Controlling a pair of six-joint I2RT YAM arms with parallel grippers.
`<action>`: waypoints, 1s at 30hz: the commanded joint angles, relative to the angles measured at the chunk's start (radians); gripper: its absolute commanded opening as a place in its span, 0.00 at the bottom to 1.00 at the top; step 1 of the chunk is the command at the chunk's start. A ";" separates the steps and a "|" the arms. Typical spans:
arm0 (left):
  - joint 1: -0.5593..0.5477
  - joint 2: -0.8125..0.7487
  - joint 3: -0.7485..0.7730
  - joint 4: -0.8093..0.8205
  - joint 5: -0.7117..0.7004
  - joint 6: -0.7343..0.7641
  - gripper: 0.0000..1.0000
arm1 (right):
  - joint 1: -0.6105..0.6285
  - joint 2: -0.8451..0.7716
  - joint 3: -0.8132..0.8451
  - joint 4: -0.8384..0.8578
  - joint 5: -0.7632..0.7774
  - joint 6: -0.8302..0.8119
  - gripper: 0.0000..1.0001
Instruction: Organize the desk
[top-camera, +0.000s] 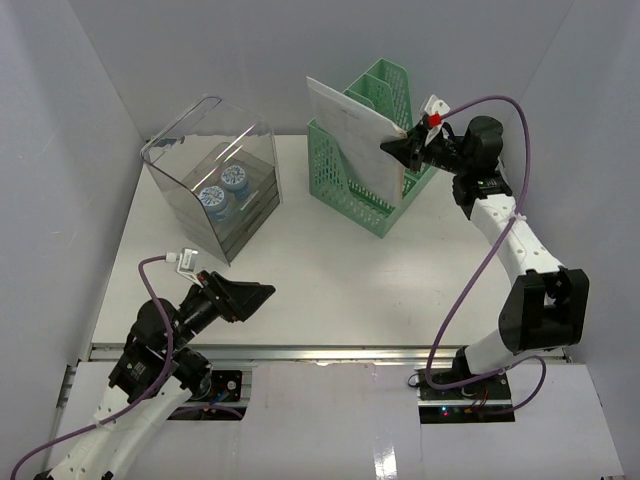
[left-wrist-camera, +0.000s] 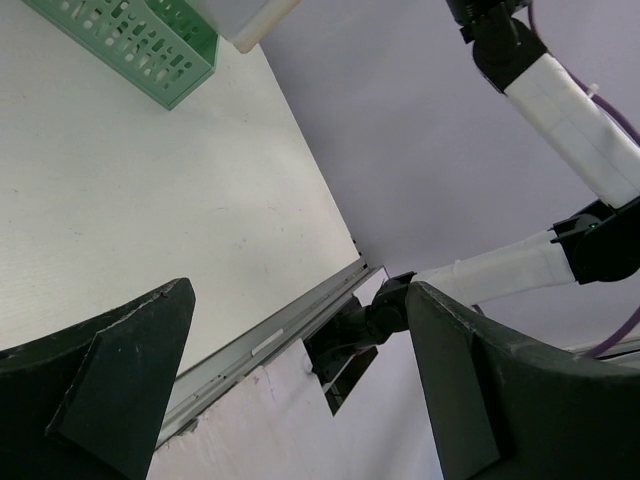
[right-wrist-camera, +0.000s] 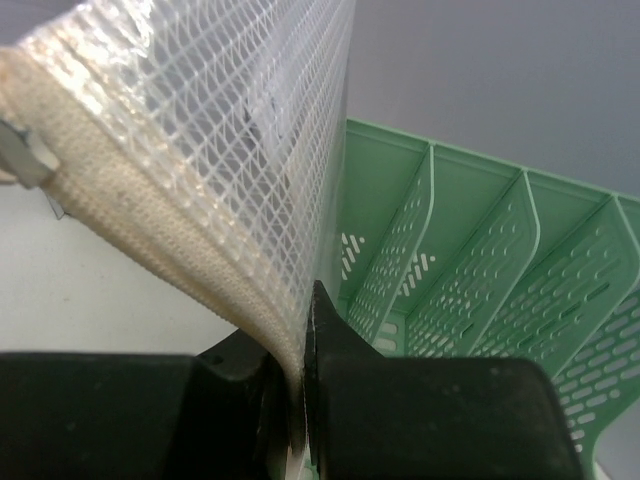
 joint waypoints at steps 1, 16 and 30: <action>0.000 -0.006 -0.004 -0.014 0.011 -0.004 0.98 | -0.056 0.035 -0.044 0.347 -0.162 0.134 0.08; -0.001 0.025 -0.010 0.009 0.013 -0.013 0.98 | -0.147 0.247 -0.098 1.021 -0.198 0.682 0.08; 0.001 0.045 -0.025 0.045 0.024 -0.025 0.98 | -0.146 0.267 -0.236 1.121 -0.097 0.654 0.09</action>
